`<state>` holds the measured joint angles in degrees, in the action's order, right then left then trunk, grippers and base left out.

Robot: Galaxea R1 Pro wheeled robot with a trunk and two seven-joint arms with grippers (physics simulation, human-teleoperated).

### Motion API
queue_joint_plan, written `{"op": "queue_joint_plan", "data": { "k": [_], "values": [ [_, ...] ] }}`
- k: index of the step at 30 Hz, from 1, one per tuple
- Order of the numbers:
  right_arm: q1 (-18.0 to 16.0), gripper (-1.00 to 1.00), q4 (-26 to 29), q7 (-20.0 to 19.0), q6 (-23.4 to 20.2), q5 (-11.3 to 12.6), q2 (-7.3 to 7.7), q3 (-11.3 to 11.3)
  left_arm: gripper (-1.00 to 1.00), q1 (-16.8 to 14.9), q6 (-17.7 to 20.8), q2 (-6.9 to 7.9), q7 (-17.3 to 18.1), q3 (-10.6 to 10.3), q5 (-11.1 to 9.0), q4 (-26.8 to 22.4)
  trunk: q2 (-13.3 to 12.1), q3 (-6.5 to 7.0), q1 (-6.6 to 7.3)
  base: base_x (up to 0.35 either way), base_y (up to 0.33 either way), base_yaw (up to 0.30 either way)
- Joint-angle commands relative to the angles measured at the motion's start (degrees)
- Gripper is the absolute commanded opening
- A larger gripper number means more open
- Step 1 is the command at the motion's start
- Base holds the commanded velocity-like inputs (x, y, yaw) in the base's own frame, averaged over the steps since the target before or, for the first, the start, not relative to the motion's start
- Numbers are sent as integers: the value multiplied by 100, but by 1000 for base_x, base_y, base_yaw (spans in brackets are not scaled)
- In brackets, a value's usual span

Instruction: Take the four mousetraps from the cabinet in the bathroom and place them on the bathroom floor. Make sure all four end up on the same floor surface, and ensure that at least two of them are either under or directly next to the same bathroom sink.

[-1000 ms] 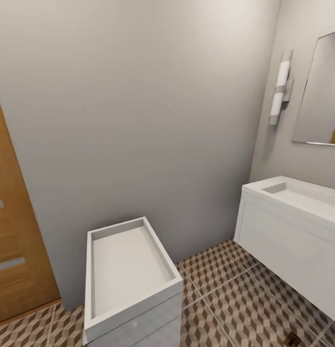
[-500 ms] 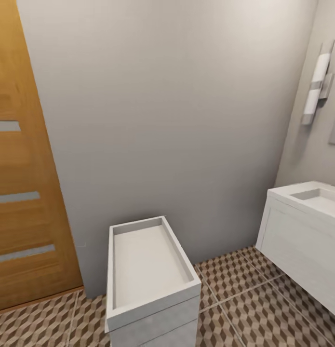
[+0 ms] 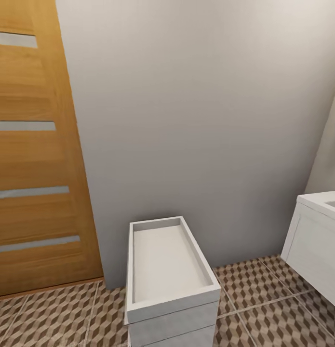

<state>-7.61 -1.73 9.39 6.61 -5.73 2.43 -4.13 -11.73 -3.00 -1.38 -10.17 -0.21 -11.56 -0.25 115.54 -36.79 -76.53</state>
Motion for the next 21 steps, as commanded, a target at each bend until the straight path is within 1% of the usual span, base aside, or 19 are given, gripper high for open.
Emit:
{"op": "queue_joint_plan", "data": {
  "k": [1, 6, 9, 18, 21],
  "values": [
    [-7, 100, -19, 19, 33, -60, 0, -44, 100, -5, -20, -2, -12, -5, -39, 3, 3, -6, 1, 0, 0, 269],
    [-9, 100, -18, 19, 33, -60, 5, -44, 100, -5, -18, -2, -12, -5, -36, 1, 3, -6, 1, 0, 0, 261],
    [-9, 100, -18, 19, 33, -60, 8, -44, 100, -5, -17, -2, -12, -5, -35, 2, 3, -6, 1, 0, 0, 164],
    [-9, 100, -20, 11, 9, -60, 3, -44, 100, -5, -16, -3, -12, -5, -38, -1, 3, -6, 1, 0, 0, 30],
    [-10, 100, -20, 11, 19, -60, 3, -44, 100, -5, -16, -2, -12, -5, -39, -1, 3, -6, 1, 0, 0, 147]
  ]
}}
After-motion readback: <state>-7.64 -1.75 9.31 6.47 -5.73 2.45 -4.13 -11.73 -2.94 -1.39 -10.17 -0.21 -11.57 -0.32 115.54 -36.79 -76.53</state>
